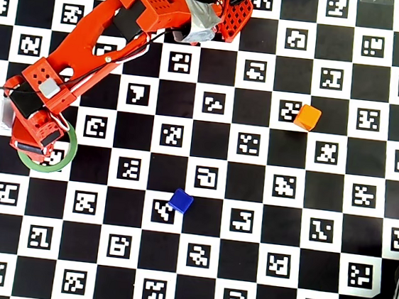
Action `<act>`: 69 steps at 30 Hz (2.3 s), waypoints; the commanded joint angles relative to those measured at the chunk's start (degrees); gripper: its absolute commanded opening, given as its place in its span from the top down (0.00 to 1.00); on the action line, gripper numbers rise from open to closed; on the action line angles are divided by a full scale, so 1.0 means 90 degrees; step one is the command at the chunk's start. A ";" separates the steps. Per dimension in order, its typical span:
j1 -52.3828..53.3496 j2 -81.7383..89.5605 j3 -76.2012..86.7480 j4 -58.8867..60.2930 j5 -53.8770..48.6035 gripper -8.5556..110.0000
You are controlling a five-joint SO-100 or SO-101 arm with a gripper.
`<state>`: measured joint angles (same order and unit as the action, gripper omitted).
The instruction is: Grab the red cube then put it in the green circle then put the blue cube on top and finally the orange cube on top
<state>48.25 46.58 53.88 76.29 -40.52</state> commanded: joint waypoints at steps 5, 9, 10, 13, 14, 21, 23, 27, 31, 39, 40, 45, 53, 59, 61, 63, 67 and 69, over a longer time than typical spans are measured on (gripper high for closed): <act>0.0059 0.1045 0.0029 -0.0244 -0.0107 0.93; 0.0059 0.1045 0.0049 -0.0312 -0.0186 0.93; 0.0059 0.1045 0.0059 -0.0322 -0.0225 0.93; 0.0059 0.1045 0.0107 -0.0400 -0.0361 0.93; 0.0059 0.1045 0.0117 -0.0420 -0.0410 0.93; 0.0068 0.1055 0.0225 -0.0479 -0.0635 0.93; 0.0068 0.1055 0.0254 -0.0479 -0.0693 0.93; 0.0068 0.1055 0.0293 -0.0469 -0.0723 0.93; 0.0068 0.1064 0.0283 -0.0244 -0.0732 0.89; 0.0078 0.1152 0.0225 -0.0098 -0.0664 0.72; 0.0088 0.1172 0.0225 -0.0127 -0.0654 0.69; 0.0146 0.1240 0.0234 -0.0215 -0.0625 0.64; 0.0176 0.1270 0.0244 -0.0225 -0.0605 0.61; 0.0166 0.1279 0.0254 -0.0244 -0.0557 0.60; 0.0166 0.1279 0.0254 -0.0254 -0.0547 0.60; 0.0166 0.1289 0.0254 -0.0254 -0.0547 0.60; 0.0156 0.1299 0.0254 -0.0264 -0.0527 0.60; 0.0156 0.1299 0.0254 -0.0283 -0.0527 0.60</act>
<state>49.13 48.52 57.30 74.62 -45.53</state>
